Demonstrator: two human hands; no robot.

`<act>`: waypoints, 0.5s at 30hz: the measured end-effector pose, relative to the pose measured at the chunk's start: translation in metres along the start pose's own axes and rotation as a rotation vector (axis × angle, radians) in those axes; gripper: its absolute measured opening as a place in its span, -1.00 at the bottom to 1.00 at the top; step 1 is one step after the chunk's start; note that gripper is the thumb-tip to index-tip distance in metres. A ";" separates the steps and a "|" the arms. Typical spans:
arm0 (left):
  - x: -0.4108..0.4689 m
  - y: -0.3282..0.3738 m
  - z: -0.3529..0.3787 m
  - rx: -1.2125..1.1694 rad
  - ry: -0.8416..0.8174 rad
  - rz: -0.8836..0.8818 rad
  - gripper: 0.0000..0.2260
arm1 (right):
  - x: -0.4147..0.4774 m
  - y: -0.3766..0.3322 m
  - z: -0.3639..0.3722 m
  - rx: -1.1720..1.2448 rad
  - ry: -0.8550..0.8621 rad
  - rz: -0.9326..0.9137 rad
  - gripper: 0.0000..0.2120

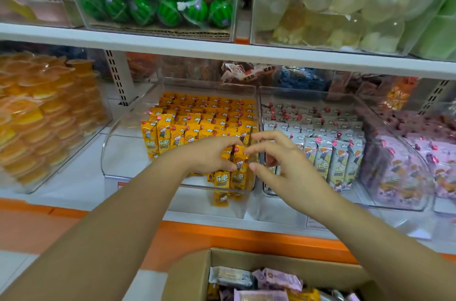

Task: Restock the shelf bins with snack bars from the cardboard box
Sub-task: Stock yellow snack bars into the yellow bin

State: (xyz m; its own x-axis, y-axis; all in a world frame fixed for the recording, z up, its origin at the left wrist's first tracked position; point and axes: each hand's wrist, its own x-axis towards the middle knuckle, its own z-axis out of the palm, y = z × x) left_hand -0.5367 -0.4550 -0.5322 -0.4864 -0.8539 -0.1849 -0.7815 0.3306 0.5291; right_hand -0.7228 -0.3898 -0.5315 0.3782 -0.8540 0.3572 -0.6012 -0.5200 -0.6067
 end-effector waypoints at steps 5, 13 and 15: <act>0.005 -0.005 0.006 -0.022 0.115 -0.022 -0.61 | -0.002 0.000 -0.001 -0.016 -0.014 -0.001 -0.79; -0.001 -0.015 0.007 -0.133 0.327 -0.015 -0.58 | -0.005 0.003 0.003 -0.037 -0.016 -0.008 -0.81; -0.003 -0.016 0.004 -0.178 0.385 0.004 -0.60 | -0.005 0.003 0.004 -0.039 -0.013 -0.014 -0.82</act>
State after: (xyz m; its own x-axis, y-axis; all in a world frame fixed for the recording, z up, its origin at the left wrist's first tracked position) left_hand -0.5243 -0.4562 -0.5437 -0.2818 -0.9517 0.1223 -0.6837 0.2886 0.6702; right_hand -0.7237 -0.3868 -0.5384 0.3958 -0.8467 0.3555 -0.6230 -0.5320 -0.5735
